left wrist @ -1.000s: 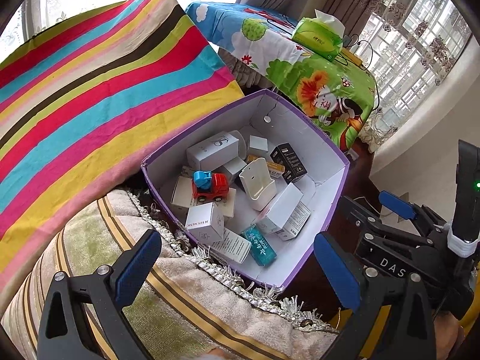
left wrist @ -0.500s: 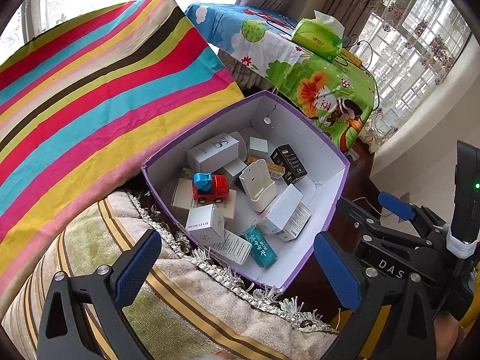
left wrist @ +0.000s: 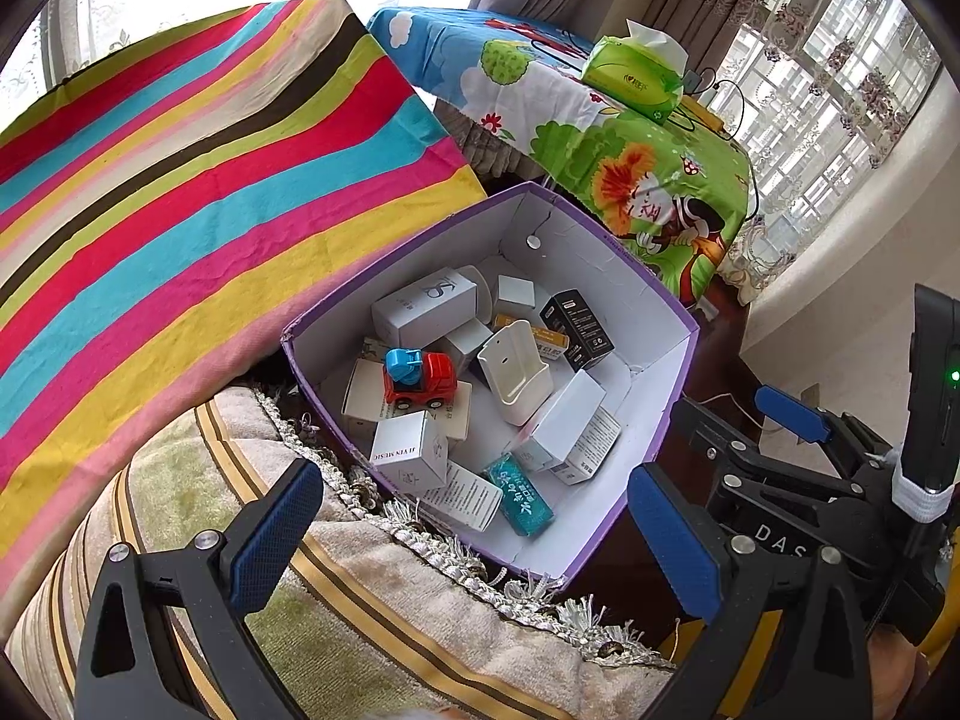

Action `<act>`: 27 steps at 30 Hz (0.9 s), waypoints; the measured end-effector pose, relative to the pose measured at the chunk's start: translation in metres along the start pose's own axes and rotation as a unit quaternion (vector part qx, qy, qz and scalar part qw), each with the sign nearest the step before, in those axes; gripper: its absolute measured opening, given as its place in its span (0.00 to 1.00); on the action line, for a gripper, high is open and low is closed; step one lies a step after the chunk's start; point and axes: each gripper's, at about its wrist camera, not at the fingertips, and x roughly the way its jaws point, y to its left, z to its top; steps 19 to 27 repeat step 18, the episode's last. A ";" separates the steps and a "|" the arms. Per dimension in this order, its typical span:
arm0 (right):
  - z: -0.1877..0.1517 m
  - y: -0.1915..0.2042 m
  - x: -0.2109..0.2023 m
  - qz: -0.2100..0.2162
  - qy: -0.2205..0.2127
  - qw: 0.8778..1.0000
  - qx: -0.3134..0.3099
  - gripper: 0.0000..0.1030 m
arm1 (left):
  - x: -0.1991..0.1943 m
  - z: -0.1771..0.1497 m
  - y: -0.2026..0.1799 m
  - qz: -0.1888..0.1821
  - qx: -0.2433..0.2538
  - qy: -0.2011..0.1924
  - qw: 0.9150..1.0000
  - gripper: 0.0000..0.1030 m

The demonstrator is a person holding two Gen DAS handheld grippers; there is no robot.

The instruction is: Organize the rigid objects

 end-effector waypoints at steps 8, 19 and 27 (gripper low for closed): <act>0.000 0.000 0.000 0.000 0.000 1.000 -0.001 0.81 | 0.001 0.001 0.000 0.000 0.002 0.001 1.000 1.00; -0.001 -0.001 0.000 0.000 0.001 1.000 0.002 0.81 | -0.004 -0.001 -0.010 0.021 0.039 -0.019 0.999 1.00; -0.001 -0.001 0.000 0.000 0.001 1.000 0.002 0.81 | -0.004 -0.001 -0.010 0.021 0.039 -0.019 0.999 1.00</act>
